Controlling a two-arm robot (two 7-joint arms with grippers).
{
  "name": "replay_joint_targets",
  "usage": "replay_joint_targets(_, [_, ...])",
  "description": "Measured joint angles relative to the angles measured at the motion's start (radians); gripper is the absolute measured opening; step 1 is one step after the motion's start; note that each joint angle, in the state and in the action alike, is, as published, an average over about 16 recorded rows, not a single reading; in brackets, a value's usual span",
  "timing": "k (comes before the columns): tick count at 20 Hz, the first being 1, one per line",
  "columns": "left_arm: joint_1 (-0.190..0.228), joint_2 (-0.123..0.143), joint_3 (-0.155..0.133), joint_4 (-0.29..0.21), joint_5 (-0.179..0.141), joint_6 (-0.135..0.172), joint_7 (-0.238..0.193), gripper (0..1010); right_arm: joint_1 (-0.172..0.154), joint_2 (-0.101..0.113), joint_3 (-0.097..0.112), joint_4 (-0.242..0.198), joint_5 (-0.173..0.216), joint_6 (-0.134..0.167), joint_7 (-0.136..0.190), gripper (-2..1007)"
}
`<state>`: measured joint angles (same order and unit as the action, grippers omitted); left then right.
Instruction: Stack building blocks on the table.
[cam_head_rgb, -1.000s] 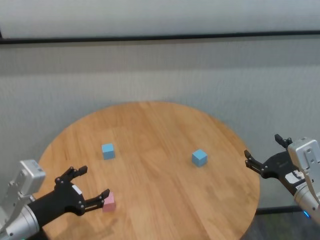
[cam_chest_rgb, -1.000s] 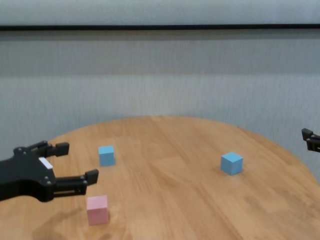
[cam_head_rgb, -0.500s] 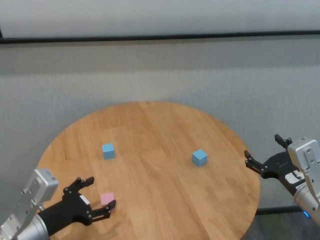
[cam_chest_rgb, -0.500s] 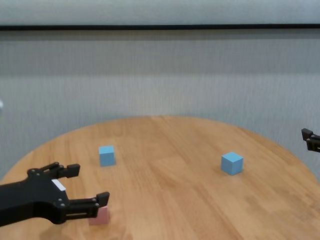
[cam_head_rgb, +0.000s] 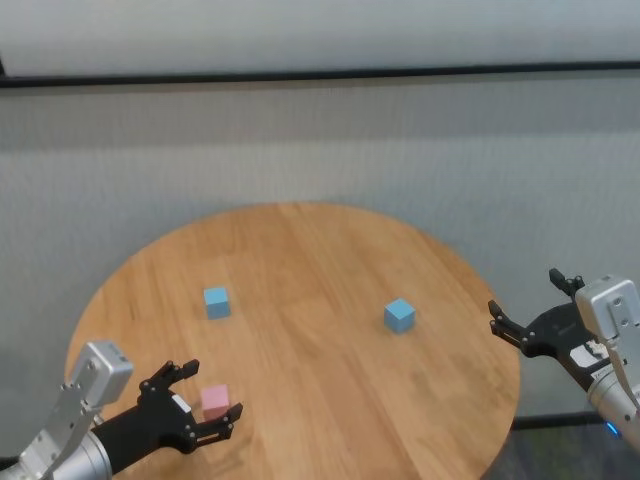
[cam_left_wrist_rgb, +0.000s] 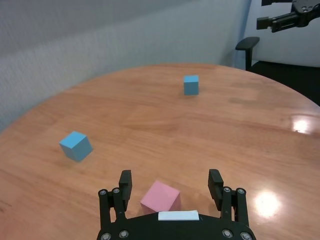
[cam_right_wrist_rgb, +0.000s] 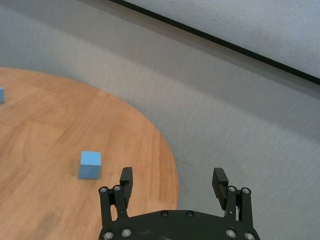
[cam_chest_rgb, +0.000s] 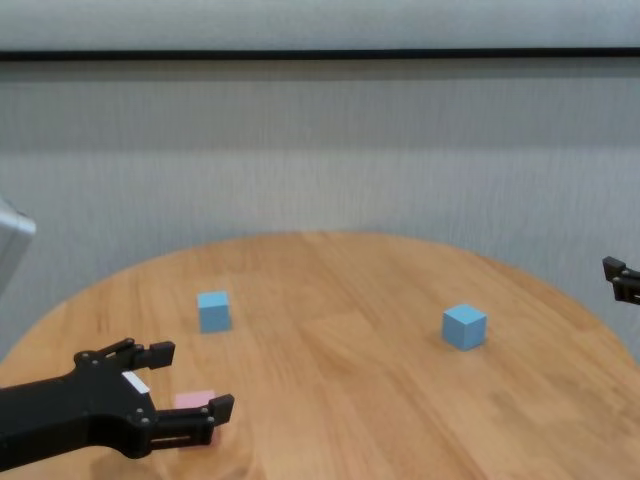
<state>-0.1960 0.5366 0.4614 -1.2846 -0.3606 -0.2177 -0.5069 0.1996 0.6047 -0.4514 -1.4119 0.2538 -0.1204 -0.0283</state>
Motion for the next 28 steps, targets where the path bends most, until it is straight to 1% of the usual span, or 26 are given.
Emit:
replay_joint_targets(6, [-0.015, -0.027, -0.009, 0.050, 0.006, -0.017, -0.014, 1003, 0.000, 0.000, 0.000, 0.000, 0.000, 0.000, 0.000, 1001])
replay_joint_targets(11, [-0.023, -0.043, -0.019, 0.081, 0.008, -0.031, -0.027, 1003, 0.000, 0.000, 0.000, 0.000, 0.000, 0.000, 0.000, 1001])
replay_joint_targets(18, [-0.023, -0.058, -0.027, 0.097, 0.016, -0.038, -0.042, 1003, 0.000, 0.000, 0.000, 0.000, 0.000, 0.000, 0.000, 1001])
replay_joint_targets(28, [-0.023, -0.080, -0.033, 0.121, 0.039, -0.040, -0.056, 1003, 0.000, 0.000, 0.000, 0.000, 0.000, 0.000, 0.000, 1001])
